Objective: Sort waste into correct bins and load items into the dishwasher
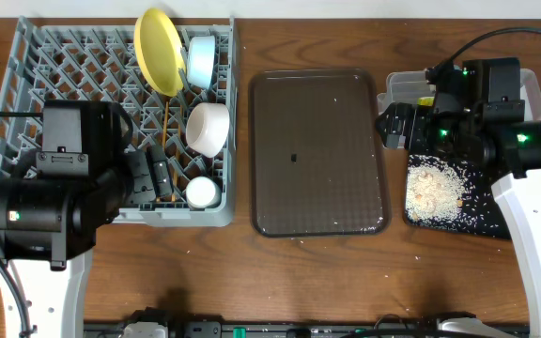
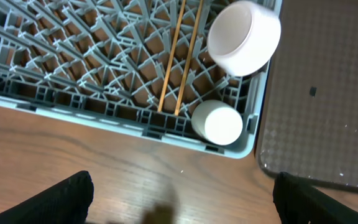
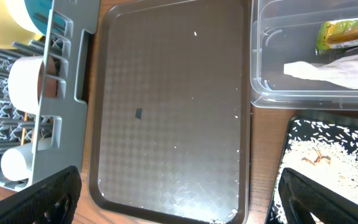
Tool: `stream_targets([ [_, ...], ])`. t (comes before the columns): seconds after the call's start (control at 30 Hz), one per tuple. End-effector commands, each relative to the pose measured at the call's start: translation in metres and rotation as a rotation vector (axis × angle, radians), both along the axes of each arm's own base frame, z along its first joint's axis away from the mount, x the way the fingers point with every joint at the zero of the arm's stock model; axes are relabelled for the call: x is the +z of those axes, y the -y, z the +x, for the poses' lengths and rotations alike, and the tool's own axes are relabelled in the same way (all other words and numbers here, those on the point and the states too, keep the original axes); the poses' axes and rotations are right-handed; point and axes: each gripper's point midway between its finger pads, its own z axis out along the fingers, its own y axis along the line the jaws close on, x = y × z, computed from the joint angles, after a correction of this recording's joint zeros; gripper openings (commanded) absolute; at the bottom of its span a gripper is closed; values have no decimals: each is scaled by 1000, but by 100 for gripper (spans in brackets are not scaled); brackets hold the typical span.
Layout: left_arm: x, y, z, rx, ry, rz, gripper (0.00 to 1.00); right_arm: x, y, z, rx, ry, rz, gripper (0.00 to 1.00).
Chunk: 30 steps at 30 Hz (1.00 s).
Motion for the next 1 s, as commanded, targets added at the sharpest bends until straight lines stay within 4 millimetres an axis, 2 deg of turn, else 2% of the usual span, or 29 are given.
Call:
stream_targets([
  [0.0,4,-2,0,9,16,5,93,1,2,1,1,6,-7,99],
  [0.1,8,-2,5,10,44,4,93,1,2,1,1,6,-7,99],
  [0.33,37,-12,21,23,328,21,93,1,2,1,1,6,-7,99],
  [0.5,33,-23,19,51,545,39,94,1,2,1,1,6,-7,99],
  [0.7,14,-28,17,37,814,95,94,1,2,1,1,6,-7,99],
  [0.97,-46,-33,12,65,1015,111,94,1,2,1,1,6,-7,99],
])
